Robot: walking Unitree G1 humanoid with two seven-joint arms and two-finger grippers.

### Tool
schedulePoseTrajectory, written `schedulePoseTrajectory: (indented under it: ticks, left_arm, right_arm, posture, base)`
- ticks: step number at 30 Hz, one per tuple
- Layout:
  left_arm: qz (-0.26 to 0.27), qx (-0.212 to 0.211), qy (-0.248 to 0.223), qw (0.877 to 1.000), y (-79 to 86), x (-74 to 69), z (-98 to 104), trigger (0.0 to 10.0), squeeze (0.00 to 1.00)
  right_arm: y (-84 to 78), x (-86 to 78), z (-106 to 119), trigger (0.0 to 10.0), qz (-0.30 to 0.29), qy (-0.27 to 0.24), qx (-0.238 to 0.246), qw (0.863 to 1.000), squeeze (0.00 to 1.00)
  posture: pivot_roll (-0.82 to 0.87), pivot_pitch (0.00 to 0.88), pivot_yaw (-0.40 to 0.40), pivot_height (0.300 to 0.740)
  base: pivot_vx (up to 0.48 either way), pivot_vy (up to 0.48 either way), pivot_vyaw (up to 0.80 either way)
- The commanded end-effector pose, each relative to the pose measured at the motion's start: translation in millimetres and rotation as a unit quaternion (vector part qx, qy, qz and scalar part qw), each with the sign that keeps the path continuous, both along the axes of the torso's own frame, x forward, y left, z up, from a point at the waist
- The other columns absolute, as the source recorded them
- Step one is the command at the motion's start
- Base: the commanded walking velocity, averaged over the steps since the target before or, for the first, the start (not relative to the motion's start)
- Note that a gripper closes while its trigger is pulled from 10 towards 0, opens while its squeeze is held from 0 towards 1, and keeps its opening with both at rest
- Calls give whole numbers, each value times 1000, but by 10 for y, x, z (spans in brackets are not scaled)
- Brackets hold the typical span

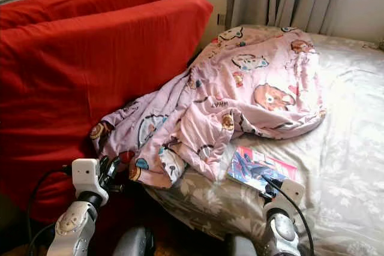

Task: Clean up the room

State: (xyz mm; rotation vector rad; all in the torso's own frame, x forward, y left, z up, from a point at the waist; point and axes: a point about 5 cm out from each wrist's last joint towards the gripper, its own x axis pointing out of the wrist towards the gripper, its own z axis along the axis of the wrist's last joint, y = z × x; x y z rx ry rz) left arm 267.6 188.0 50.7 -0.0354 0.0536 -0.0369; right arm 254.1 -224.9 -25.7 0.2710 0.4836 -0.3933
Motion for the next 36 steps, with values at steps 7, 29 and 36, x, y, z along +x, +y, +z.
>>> schedulePoseTrajectory:
  ticks: [7, 29, 36]
  left_arm:
    - [-9, 13, 1, 1000, -8, 29, 44, 10000, 0]
    - [-20, 62, 13, 998, 175, -172, 116, 10000, 0]
    - [-15, 68, 20, 997, 229, -276, 145, 10000, 0]
  right_arm:
    - [86, 54, -6, 10000, 3, 9, 32, 999, 0]
    - [146, 146, 90, 10000, -35, -71, 109, 991, 0]
    - [117, 144, 84, 10000, -78, -88, 165, 979, 0]
  posture:
    - [105, 0, 46, 601]
    - [175, 118, 121, 601]
    - [211, 136, 137, 601]
  base:
    - [0, 0, 0]
    - [0, 0, 0]
    - [0, 0, 0]
